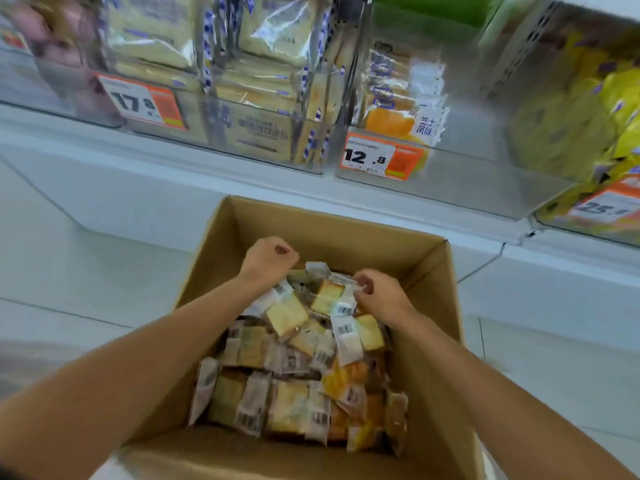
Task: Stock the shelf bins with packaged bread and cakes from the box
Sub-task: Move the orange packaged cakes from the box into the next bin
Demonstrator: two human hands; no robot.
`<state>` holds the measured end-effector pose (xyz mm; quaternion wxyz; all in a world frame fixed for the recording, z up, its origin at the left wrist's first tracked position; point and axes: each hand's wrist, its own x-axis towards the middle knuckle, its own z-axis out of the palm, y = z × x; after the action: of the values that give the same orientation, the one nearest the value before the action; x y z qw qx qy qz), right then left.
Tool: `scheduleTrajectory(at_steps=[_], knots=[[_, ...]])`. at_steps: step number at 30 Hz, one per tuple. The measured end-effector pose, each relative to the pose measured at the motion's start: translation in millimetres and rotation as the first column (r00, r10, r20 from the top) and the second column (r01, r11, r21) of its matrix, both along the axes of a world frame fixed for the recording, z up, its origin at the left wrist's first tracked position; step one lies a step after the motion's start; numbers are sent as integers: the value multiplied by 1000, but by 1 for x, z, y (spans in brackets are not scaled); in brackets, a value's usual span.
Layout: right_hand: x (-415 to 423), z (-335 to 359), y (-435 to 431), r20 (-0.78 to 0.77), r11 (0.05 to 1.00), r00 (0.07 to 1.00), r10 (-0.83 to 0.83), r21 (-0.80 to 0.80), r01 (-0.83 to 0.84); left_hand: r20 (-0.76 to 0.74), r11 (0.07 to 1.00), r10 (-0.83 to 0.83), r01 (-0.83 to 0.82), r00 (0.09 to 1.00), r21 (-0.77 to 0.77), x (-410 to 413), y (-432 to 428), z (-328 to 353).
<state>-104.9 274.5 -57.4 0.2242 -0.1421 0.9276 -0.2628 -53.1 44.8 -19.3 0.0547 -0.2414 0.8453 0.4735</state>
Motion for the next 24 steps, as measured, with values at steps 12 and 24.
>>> scheduleTrajectory(at_steps=[12,24], knots=[[-24,-106,-3,-106,936,980,166,329,-123,384,897,153,-291,910,333,32,-8,-65],[25,-4,-9,229,917,972,-50,-375,135,470,678,40,-369,882,636,23,21,-65]])
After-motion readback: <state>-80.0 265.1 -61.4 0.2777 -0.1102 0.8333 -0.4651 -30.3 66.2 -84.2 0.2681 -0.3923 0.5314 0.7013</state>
